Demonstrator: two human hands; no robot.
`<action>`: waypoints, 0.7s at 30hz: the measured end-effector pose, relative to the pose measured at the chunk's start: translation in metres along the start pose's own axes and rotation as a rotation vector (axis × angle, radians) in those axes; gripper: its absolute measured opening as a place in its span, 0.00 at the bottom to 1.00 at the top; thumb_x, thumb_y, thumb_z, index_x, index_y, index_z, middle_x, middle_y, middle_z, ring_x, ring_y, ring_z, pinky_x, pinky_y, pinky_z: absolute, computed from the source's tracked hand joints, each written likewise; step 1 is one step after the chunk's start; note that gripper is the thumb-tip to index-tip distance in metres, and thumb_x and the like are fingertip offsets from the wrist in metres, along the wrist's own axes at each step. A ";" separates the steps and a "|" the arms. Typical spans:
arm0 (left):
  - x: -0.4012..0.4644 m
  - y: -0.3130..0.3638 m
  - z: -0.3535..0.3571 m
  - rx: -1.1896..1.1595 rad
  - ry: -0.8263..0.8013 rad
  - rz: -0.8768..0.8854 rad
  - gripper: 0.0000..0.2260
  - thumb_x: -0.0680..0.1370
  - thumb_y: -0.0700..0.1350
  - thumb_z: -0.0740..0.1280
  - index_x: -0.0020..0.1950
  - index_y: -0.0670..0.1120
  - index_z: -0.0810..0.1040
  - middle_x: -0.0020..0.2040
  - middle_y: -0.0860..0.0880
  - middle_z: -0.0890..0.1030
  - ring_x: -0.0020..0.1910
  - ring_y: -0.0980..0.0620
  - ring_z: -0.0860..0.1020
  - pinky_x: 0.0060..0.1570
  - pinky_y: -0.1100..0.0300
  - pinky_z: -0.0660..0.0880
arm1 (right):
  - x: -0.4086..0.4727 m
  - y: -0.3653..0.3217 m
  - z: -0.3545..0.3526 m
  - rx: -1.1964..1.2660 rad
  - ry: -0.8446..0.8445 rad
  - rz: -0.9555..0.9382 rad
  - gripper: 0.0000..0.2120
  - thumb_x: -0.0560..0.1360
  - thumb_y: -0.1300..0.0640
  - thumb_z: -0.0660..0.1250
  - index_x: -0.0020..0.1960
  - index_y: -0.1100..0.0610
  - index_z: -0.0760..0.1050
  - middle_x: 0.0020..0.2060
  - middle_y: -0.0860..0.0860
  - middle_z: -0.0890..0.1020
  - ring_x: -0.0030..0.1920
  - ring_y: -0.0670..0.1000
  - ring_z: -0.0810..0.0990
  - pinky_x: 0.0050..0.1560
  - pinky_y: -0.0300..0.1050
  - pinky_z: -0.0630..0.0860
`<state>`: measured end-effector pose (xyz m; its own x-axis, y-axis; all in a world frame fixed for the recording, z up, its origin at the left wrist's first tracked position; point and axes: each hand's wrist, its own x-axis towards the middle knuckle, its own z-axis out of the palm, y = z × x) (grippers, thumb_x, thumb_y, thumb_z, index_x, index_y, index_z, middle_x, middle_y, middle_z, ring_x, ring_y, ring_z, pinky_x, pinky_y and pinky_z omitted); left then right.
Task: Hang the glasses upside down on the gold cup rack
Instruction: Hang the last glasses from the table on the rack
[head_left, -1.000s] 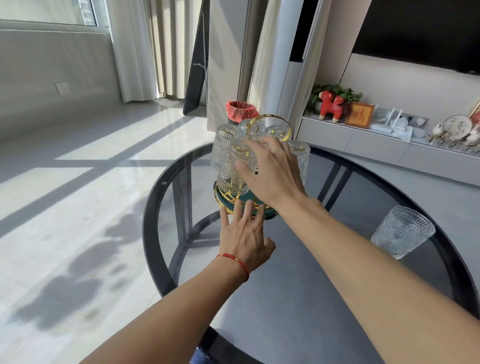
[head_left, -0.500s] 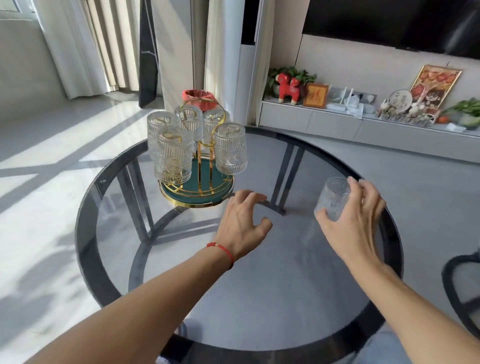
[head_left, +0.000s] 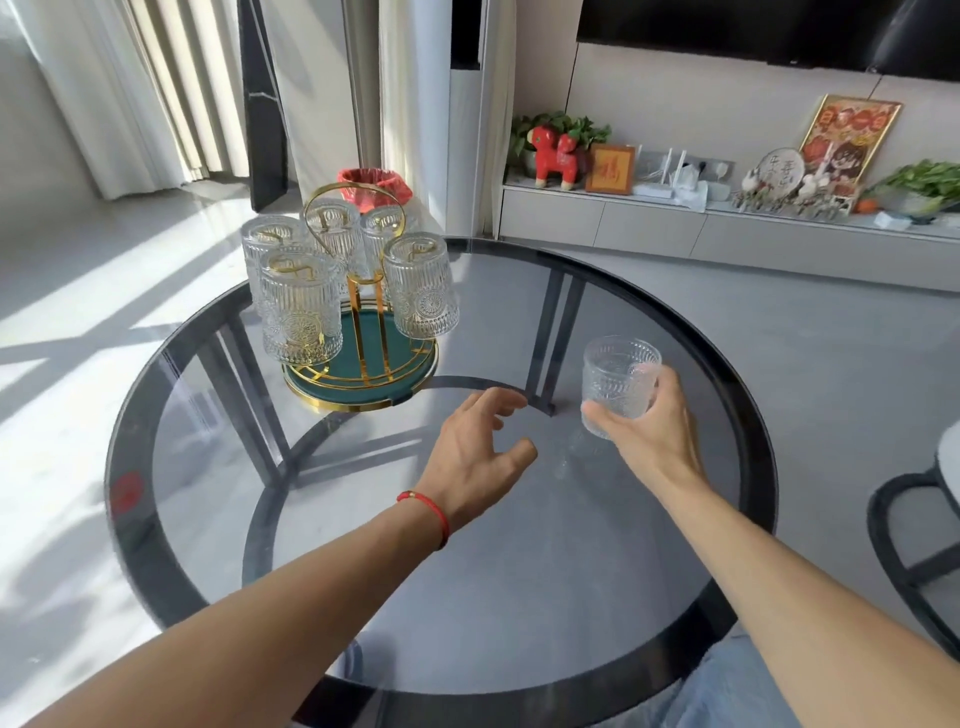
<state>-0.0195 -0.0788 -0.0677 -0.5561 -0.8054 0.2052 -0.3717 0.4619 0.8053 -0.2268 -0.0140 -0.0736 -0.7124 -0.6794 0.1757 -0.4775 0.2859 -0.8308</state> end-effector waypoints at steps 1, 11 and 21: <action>0.002 0.000 -0.001 -0.033 0.009 -0.017 0.18 0.76 0.46 0.71 0.66 0.48 0.76 0.60 0.48 0.79 0.54 0.52 0.79 0.52 0.60 0.78 | -0.004 -0.003 0.001 -0.003 -0.046 -0.066 0.31 0.64 0.45 0.80 0.60 0.45 0.67 0.52 0.40 0.76 0.54 0.49 0.77 0.44 0.35 0.71; 0.005 0.005 -0.023 -0.604 0.061 -0.267 0.41 0.62 0.62 0.79 0.71 0.48 0.73 0.60 0.48 0.80 0.56 0.51 0.83 0.46 0.49 0.85 | -0.036 -0.042 0.018 0.051 -0.439 -0.330 0.37 0.62 0.43 0.85 0.67 0.38 0.73 0.62 0.43 0.76 0.64 0.36 0.74 0.61 0.28 0.69; -0.006 -0.019 -0.070 -0.658 0.007 -0.231 0.24 0.77 0.54 0.68 0.71 0.47 0.76 0.62 0.46 0.83 0.62 0.51 0.81 0.57 0.45 0.82 | -0.049 -0.067 0.030 0.596 -0.532 0.010 0.21 0.78 0.49 0.73 0.69 0.51 0.75 0.58 0.58 0.86 0.61 0.58 0.84 0.60 0.56 0.81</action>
<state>0.0430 -0.1086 -0.0448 -0.5113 -0.8594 -0.0097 0.0493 -0.0406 0.9980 -0.1442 -0.0200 -0.0428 -0.3023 -0.9531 0.0162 -0.0102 -0.0138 -0.9999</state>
